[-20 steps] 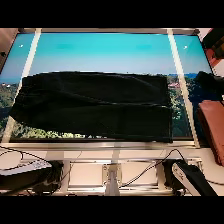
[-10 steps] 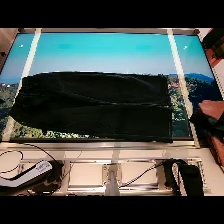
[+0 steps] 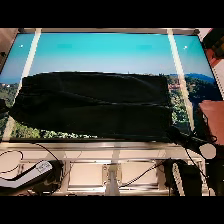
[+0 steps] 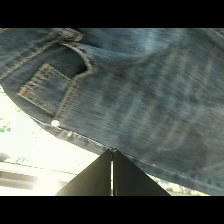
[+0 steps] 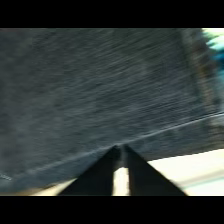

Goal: Fold the clothes and pants, and hang the long-sleeved shirts on hangers.

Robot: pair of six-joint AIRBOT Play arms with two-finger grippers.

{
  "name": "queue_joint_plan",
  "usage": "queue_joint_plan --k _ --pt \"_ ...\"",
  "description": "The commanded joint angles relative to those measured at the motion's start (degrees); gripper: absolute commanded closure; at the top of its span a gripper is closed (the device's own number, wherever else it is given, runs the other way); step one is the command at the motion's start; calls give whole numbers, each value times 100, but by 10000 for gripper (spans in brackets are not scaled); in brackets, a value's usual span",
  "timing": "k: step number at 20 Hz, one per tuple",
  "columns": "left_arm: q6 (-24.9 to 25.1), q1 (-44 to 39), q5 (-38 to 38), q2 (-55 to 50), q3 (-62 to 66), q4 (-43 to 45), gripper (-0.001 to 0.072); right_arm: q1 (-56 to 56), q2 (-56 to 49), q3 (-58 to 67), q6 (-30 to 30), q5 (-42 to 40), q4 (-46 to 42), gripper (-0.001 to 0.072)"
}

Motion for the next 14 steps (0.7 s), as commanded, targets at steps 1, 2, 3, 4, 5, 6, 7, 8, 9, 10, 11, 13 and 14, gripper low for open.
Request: queue_joint_plan --k 1,2,3,4,5,6,7,8,9,10,11,13,14 --pt "-15 52 369 -153 -46 85 641 0 22 -286 986 -407 396 222" --pt "-15 52 411 -229 -46 85 641 0 22 -286 1075 -352 400 142" --pt "-15 52 428 -310 -46 85 641 0 22 -286 1167 -208 398 143" --pt "-13 52 426 -398 -46 85 641 0 22 -286 1283 31 389 142" --pt "-13 52 428 -498 -46 85 641 0 22 -286 1405 267 389 140" --pt "-11 52 426 -595 -46 85 641 0 22 -286 1449 474 372 139" --pt "-7 52 426 -680 -46 85 640 0 22 -286 1449 616 343 140" --pt "7 52 426 -754 -46 85 641 0 22 -286 1480 756 280 140" --pt "9 52 431 -815 -46 85 641 0 22 -286 1641 951 219 140" --pt "33 52 448 -855 -48 85 641 0 22 -286 1714 1147 153 140" --pt "59 52 503 -887 -48 87 641 0 22 -286 1714 1335 57 140" --pt "70 52 625 -927 -48 83 641 0 -4 -293 1742 1303 -33 149" --pt "70 52 667 -940 -50 85 641 0 -87 -293 1742 1233 -140 149"
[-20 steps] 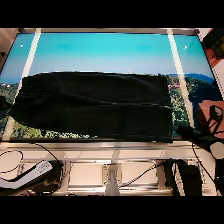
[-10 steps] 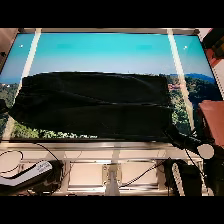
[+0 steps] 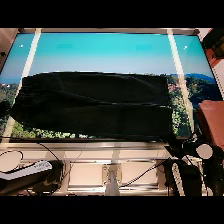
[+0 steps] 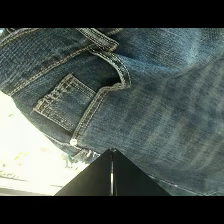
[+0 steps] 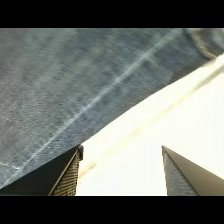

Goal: Fold the clothes and pants, and hang the long-sleeved shirts on hangers.

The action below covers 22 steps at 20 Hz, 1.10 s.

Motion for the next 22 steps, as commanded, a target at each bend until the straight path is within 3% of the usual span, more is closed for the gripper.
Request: queue_joint_plan --k 1,3,5,10,16,18,22 --pt "24 7 170 -98 -2 2 641 0 -227 -4 125 157 -326 149" --pt "24 7 247 -114 -2 2 641 0 -693 -2 162 50 -420 144" --pt "24 7 258 -140 -4 2 640 0 -1276 -2 170 -461 -323 77" --pt "28 7 275 -168 -4 4 641 0 -2465 70 -50 -1388 -70 84" --pt "26 7 273 -181 -4 0 641 0 -2549 127 164 -2184 -225 93" --pt "26 7 275 -181 -4 0 641 0 -2549 125 162 -2376 -286 162" --pt "26 7 278 -184 -4 0 640 0 -2551 120 166 -2433 -483 162"
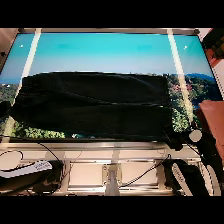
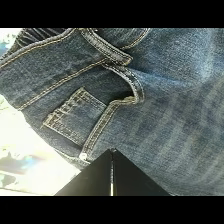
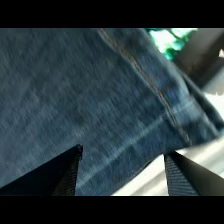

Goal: Fold the clothes and pants, and hang the long-sleeved shirts on hangers.

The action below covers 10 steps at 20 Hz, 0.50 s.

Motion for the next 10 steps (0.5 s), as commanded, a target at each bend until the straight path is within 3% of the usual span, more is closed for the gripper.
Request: queue_joint_plan --k 1,3,5,8,9,10 --pt "0 4 0 -2 0 -2 640 0 -221 22 17 -531 -136 162" --pt "0 4 0 -2 0 -2 640 0 -221 24 -39 -557 -144 167" --pt "0 4 0 -2 0 -2 640 0 -219 26 -236 -636 -120 421" --pt "0 4 -2 -2 0 -2 640 0 -214 33 -245 -627 -31 556" --pt "0 4 -2 -2 0 -2 640 0 -205 52 -245 -592 -15 688" --pt "0 4 -2 -2 2 -2 640 0 -203 103 -262 -509 -2 691"
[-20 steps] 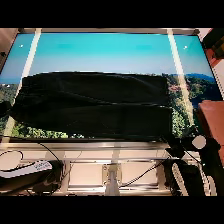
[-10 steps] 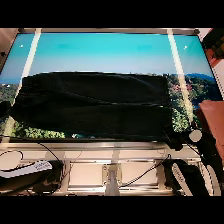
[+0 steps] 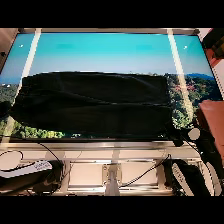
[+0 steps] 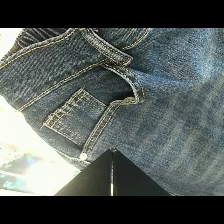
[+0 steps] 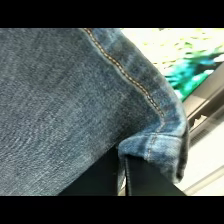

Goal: Fold the clothes and pants, and hang the long-sleeved shirts on hangers.

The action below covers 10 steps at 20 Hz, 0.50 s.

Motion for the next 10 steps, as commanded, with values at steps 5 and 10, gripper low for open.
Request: queue_joint_plan --k 5,10 --pt "-2 7 -11 120 9 20 641 0 2 949 -1130 516 345 692" --pt "-94 326 -702 310 -22 450 641 0 0 1373 -1257 490 334 691"
